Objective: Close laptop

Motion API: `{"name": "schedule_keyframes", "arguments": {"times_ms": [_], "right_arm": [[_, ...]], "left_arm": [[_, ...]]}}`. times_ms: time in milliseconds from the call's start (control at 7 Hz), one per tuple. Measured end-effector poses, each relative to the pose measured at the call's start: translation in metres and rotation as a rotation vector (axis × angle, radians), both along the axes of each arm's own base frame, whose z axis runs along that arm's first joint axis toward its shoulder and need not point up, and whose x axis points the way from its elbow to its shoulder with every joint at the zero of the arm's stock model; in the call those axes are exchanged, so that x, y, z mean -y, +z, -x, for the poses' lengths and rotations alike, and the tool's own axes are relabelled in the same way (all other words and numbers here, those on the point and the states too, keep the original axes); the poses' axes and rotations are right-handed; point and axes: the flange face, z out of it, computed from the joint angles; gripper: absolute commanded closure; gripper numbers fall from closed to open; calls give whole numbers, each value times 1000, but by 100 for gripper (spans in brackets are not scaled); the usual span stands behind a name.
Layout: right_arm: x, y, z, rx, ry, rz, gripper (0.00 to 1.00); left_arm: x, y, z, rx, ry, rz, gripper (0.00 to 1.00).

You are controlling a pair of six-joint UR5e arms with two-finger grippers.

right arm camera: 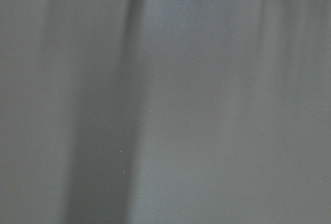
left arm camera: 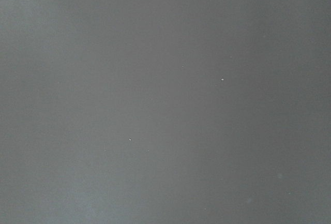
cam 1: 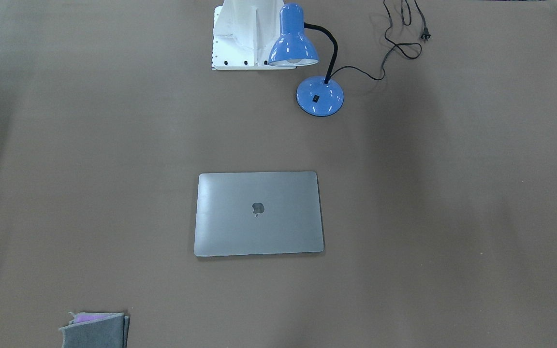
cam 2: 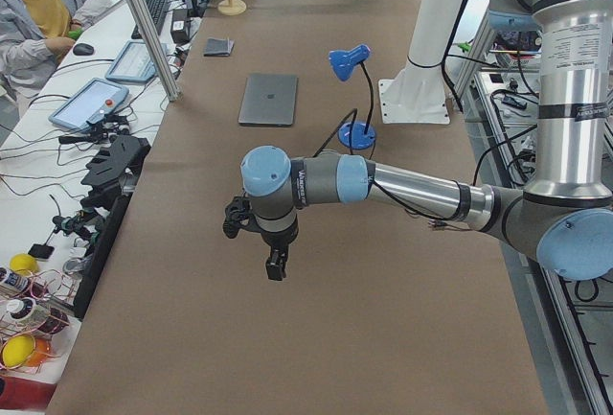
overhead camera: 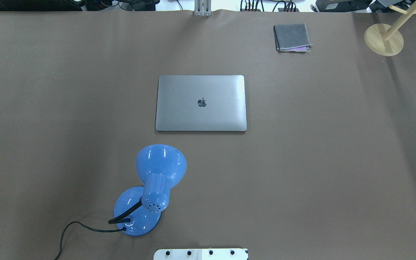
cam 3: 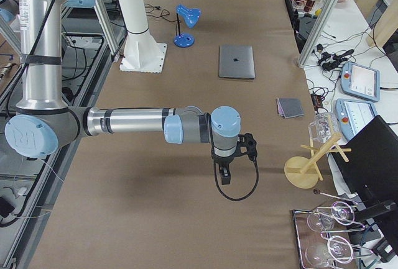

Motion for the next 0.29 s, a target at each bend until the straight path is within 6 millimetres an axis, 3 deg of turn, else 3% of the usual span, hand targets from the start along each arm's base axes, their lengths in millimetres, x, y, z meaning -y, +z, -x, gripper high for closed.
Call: {"name": "schedule_keyframes", "arguments": {"times_ms": [286], "right_arm": [[1, 1, 11, -14, -29, -3, 0]], "left_arm": [[0, 2, 1, -2, -7, 15, 2]]}}
